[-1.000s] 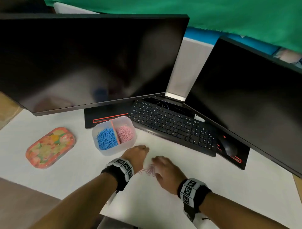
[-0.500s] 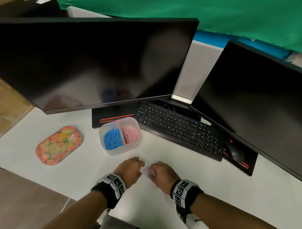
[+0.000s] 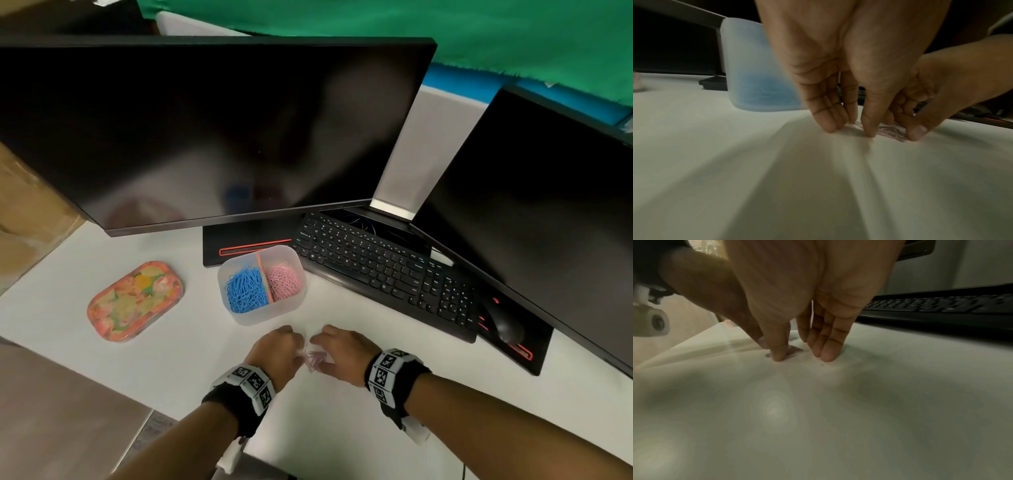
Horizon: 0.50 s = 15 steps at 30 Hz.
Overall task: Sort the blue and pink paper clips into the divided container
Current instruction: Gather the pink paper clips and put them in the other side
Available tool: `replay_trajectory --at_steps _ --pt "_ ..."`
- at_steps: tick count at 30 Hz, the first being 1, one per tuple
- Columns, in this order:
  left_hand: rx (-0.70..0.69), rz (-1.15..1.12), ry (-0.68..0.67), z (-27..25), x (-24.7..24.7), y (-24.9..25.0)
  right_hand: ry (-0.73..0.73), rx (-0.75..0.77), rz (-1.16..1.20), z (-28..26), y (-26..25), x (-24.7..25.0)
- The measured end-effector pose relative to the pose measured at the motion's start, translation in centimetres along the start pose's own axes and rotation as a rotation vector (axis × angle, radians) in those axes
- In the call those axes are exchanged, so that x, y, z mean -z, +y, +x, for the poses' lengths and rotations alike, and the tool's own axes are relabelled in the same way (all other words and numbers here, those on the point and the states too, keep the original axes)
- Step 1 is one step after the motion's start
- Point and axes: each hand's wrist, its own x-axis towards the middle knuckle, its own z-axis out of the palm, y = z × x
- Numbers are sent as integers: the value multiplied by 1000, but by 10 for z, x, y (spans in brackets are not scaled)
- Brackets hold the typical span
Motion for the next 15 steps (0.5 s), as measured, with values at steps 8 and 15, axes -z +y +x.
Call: replay_trajectory --at_steps 8,15 --pt "-12 -21 10 4 -3 4 73 -8 2 4 -8 -8" --pt "48 -141 43 0 -6 7 88 -60 14 5 -14 -8"
